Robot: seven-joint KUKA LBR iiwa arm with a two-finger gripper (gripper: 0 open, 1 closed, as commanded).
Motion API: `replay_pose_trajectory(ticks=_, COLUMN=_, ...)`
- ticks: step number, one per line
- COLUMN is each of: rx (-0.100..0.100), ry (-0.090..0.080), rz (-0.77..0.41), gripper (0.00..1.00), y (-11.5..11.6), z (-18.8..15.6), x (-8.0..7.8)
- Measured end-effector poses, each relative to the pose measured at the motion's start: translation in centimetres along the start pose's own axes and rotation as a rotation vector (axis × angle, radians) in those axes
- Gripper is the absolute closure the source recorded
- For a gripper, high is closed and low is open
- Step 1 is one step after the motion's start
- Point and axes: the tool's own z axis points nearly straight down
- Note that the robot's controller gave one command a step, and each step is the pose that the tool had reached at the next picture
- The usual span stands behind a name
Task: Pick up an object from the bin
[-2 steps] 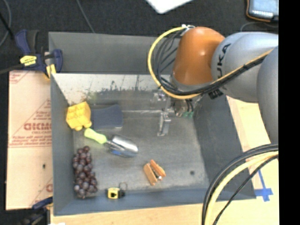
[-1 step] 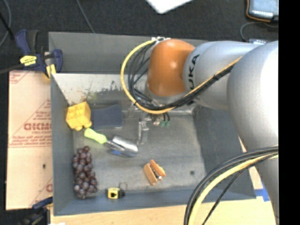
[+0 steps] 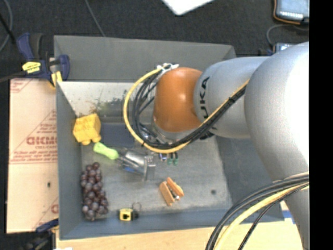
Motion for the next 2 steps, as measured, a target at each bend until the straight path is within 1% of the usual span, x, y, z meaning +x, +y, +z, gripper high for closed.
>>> replay_pose_trajectory(ticks=1, rx=0.002, ry=0.002, rz=-0.038, gripper=0.0, y=2.0, z=0.2, x=-0.4)
replay_pose_trajectory(ticks=2, rx=-0.001, ry=-0.006, rz=0.06, gripper=0.0, y=5.2, z=2.0, x=-2.1)
